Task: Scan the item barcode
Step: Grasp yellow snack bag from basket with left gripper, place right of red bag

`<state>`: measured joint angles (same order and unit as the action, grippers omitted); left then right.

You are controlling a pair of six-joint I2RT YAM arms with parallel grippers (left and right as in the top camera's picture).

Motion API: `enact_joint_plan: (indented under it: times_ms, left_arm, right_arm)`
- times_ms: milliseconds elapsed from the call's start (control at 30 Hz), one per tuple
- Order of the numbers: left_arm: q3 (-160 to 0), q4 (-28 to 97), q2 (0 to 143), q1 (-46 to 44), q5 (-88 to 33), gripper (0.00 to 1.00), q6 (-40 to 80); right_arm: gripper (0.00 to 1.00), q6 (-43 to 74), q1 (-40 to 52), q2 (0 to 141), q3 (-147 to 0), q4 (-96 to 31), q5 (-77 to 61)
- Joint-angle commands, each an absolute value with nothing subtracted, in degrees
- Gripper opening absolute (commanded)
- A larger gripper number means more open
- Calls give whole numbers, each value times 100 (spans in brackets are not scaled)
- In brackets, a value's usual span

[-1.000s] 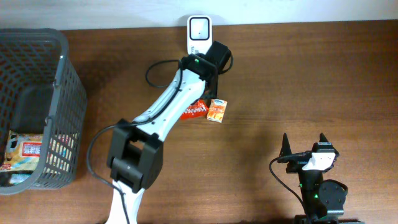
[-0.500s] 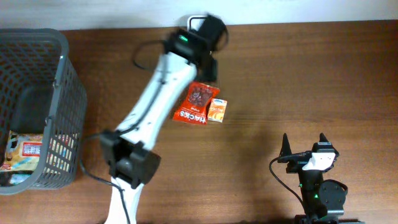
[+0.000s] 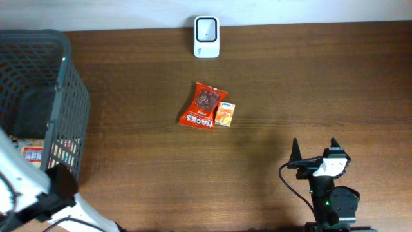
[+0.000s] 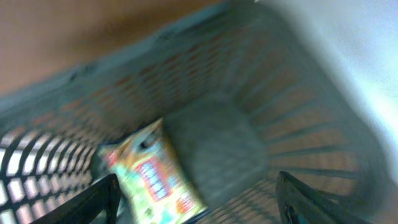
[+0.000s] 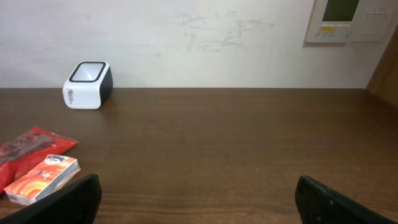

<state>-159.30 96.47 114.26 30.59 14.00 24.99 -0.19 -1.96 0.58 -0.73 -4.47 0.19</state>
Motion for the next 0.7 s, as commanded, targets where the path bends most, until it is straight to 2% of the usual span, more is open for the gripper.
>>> enact_joint_plan:
  times_ms: [0,167,333,500,667]
  left_arm:
    - [-14619,9653,11528,3594,768,77,2425]
    - [-12516,8912,11528,3680,458,78,2602]
    - [-10473,7498,11528,3411,416,79,2604]
    - [-9258,6383,11528,3448,591,78,2633]
    - [-8934,6300,11533,3592,1686,76,2886]
  right_arm:
    - [98,1,-228,21,-32,-471,56]
    - [98,1,-228,21,-32,-471,54]
    - [98,1,-228,21,-32,-471,56]
    - [98,1,-228,21,-32,-471,54]
    - [99,1,-228,21,-32,-471,54]
